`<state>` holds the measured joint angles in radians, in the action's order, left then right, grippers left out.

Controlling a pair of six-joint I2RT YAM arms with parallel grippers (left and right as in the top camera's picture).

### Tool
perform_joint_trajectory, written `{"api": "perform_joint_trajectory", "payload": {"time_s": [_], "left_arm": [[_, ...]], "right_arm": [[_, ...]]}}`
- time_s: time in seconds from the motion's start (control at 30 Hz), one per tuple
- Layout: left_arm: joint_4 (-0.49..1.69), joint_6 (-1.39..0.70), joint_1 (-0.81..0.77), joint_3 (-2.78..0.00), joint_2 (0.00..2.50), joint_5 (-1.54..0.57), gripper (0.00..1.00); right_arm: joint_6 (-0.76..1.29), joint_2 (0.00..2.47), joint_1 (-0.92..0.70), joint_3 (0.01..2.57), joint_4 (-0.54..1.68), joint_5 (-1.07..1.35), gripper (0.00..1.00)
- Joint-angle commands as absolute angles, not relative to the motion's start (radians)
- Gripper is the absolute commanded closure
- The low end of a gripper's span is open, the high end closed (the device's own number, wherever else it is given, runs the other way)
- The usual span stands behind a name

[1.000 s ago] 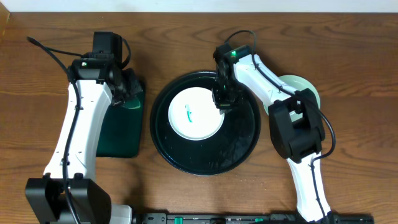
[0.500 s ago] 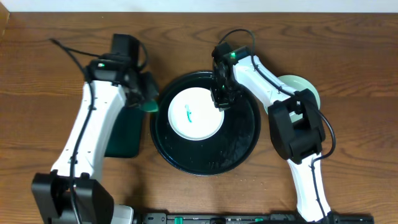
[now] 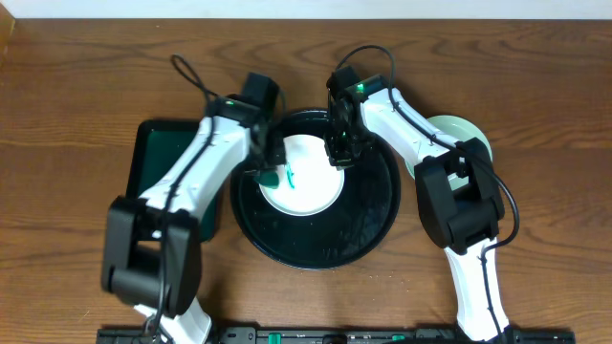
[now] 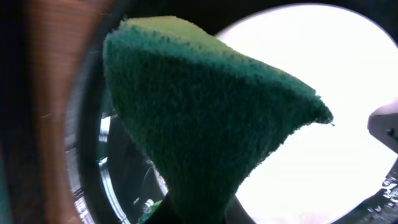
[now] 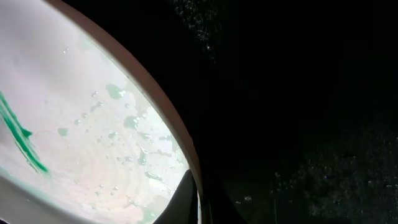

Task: Clean dirty plates on tray and stack at the side
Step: 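Bring the sponge in the left gripper down onto the pink-white plate, then scrub the pink-white plate with the sponge in the left gripper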

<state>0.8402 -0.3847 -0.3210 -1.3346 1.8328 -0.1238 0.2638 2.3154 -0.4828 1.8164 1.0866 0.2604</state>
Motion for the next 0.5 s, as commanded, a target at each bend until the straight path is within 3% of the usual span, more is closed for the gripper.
{"api": "perform_joint_trajectory", "payload": {"time_s": [0.0,0.3,0.47], "left_arm": [[0.815,-0.373,-0.352,-1.330,1.892,-0.149,0.93],[0.798,-0.482,-0.373,-1.330,2.061,-0.218,0.93],[0.762,-0.119,-0.370,-1.333,2.064,-0.535,0.93]], "right_arm": [[0.288,2.341,-0.499,1.789,1.058,0.229,0.99],[0.288,2.341,-0.499,1.789,1.059,0.229,0.99],[0.289,2.341,-0.499,1.789,1.055,0.238,0.99]]}}
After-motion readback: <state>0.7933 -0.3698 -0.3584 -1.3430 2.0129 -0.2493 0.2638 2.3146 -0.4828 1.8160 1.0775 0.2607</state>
